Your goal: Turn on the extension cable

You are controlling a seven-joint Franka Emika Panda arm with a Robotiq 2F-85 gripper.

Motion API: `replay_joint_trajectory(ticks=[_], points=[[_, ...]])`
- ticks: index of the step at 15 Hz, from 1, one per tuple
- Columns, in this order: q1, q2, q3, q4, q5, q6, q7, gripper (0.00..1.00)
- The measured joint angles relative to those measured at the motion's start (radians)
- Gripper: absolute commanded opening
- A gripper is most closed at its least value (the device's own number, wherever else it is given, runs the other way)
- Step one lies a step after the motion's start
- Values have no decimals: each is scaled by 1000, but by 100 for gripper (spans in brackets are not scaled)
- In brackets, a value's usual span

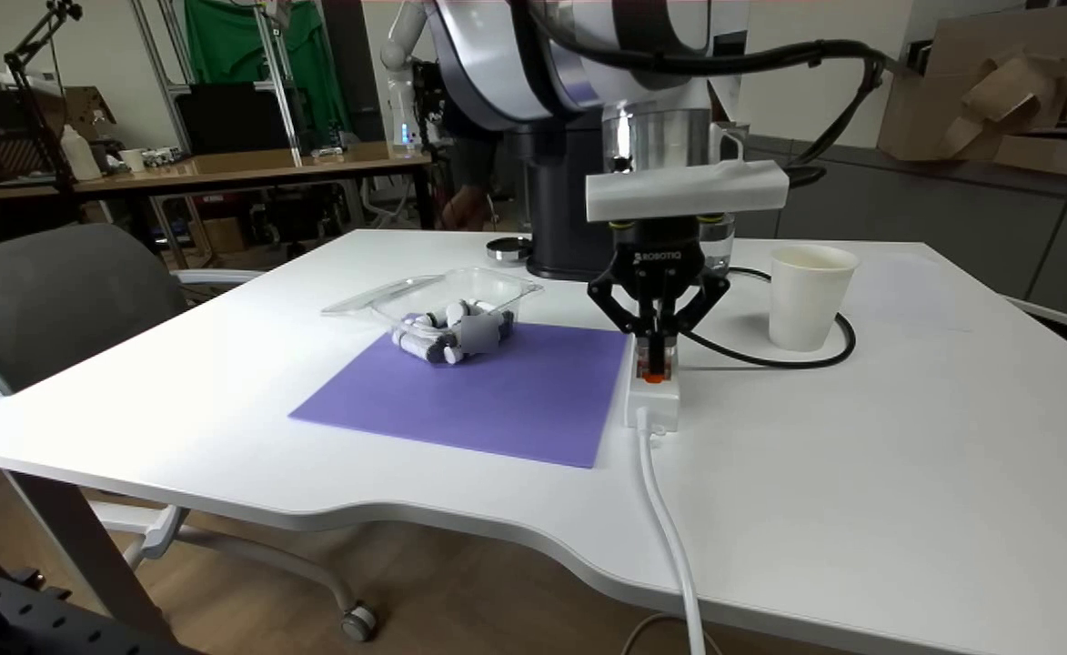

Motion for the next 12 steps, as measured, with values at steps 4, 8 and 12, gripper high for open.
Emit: replay_joint_trajectory(ticks=[4,8,12], points=[[-3,17,6,24,0,-22,0,0],[-34,30,32,61,15,-77,-7,0],[-91,54,70,118,71,-161,-42,0]])
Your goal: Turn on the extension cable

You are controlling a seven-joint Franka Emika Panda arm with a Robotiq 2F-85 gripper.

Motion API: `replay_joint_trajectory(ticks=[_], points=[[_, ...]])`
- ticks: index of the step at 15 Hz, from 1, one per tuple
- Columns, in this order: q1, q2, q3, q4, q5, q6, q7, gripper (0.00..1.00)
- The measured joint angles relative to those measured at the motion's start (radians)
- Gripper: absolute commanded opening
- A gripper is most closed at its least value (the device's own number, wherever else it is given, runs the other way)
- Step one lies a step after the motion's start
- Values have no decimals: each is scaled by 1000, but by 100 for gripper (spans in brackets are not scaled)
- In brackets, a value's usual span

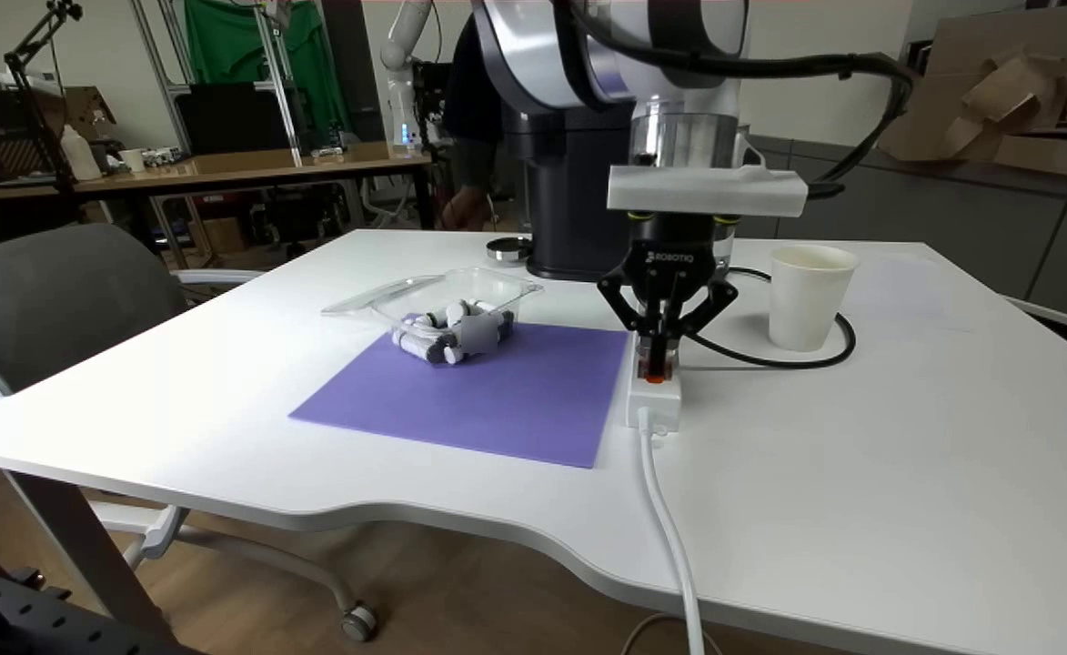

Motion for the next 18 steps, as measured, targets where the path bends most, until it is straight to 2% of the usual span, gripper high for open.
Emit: replay_joint_trajectory(ticks=[10,14,18], points=[[-48,48,13,94,54,-130,-18,0],[-50,44,13,89,49,-115,-44,0],[-48,4,13,34,47,-51,-76,0]])
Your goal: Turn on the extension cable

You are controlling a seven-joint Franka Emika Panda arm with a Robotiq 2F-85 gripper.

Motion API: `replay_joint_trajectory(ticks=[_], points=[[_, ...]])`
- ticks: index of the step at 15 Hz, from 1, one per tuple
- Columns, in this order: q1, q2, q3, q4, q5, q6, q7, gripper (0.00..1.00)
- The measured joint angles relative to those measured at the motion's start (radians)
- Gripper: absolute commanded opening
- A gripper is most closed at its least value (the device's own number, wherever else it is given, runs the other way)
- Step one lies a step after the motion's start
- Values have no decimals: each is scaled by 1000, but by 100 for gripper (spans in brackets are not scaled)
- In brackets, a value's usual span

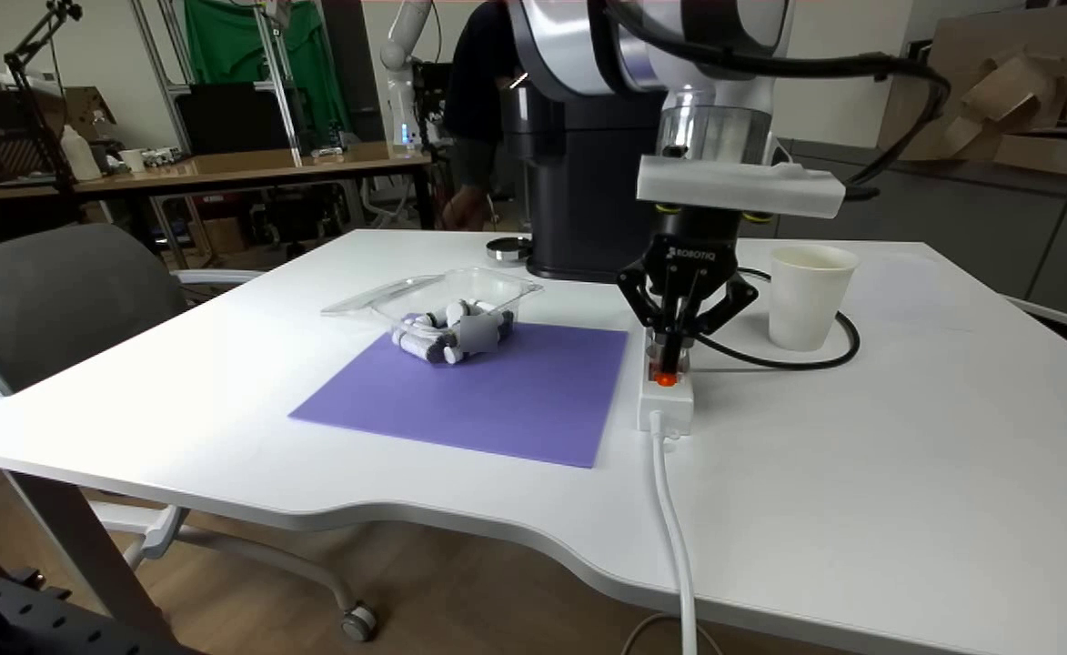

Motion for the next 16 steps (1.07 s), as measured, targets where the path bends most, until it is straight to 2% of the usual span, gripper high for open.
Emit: replay_joint_trajectory(ticks=[6,7,9,12,16], points=[[20,-141,1,-140,-18,54,-57,0],[25,-168,-1,-165,-23,65,-61,25],[39,-220,-10,-211,-50,106,-60,31],[69,-286,-34,-272,-105,177,-47,54],[99,-354,-54,-318,-137,204,-16,80]])
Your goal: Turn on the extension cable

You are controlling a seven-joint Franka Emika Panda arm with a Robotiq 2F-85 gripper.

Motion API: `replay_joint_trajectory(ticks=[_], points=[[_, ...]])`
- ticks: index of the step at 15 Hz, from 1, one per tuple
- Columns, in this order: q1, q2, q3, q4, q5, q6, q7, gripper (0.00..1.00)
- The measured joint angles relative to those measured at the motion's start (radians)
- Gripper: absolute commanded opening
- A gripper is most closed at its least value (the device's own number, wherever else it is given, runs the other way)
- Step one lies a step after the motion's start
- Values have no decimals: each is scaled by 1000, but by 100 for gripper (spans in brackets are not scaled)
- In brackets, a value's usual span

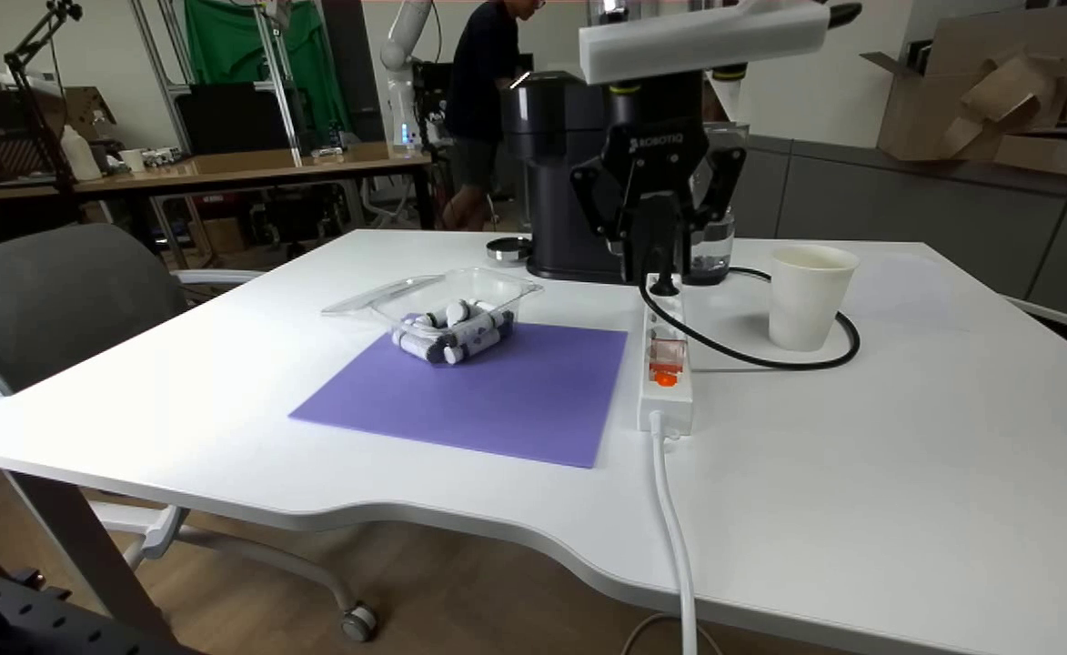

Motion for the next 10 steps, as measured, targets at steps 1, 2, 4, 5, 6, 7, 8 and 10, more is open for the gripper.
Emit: replay_joint_trajectory(ticks=[1,2,4,5,6,7,8,10], points=[[6,-17,-2,-8,0,-3,10,86],[11,-32,-3,-13,2,-9,18,93],[21,-63,-2,-16,25,-43,33,100],[25,-78,0,-16,51,-58,33,100],[28,-94,2,-17,85,-70,33,100],[32,-109,3,-19,115,-72,33,100],[37,-125,4,-21,137,-70,35,100],[45,-154,3,-27,170,-66,42,100]])
